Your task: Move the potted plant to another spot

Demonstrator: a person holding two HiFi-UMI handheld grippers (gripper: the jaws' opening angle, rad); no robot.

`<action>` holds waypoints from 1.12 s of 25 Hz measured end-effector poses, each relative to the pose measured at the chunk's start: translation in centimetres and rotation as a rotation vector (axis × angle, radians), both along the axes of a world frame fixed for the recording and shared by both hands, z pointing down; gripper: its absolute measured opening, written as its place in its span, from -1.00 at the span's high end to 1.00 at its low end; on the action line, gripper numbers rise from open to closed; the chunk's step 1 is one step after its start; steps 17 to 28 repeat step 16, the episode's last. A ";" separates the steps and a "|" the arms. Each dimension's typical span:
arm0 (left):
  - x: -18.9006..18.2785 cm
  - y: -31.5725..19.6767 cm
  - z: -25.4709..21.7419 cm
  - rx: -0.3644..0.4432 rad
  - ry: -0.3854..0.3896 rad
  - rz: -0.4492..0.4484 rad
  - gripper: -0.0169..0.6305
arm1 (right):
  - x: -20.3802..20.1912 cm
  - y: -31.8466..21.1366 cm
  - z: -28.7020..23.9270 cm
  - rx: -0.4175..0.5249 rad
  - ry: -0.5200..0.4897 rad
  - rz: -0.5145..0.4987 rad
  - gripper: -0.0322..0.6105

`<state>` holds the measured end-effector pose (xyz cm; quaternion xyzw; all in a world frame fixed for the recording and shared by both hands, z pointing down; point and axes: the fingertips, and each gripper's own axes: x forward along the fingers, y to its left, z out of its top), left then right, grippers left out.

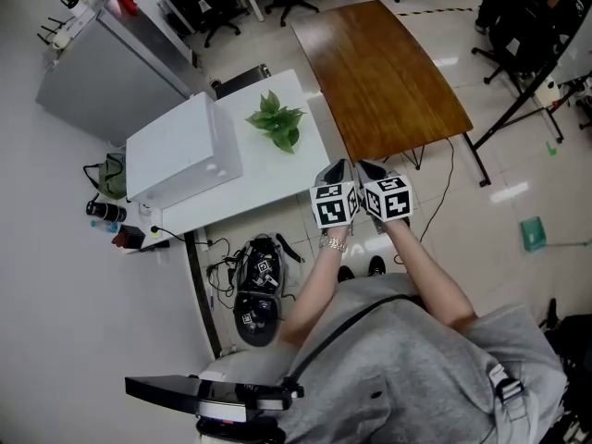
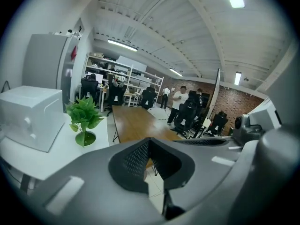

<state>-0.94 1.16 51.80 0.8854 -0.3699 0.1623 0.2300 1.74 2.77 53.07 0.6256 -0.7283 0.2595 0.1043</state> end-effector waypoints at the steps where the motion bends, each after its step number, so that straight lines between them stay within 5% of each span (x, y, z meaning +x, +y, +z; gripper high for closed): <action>1: 0.6 0.2 0.0 0.001 0.000 0.007 0.90 | 0.5 0.1 -0.2 0.000 -0.003 0.001 0.90; 28: 0.2 -0.5 -0.6 0.022 -0.004 -0.025 0.90 | -1.4 -1.2 -3.3 0.069 -0.044 -0.102 0.90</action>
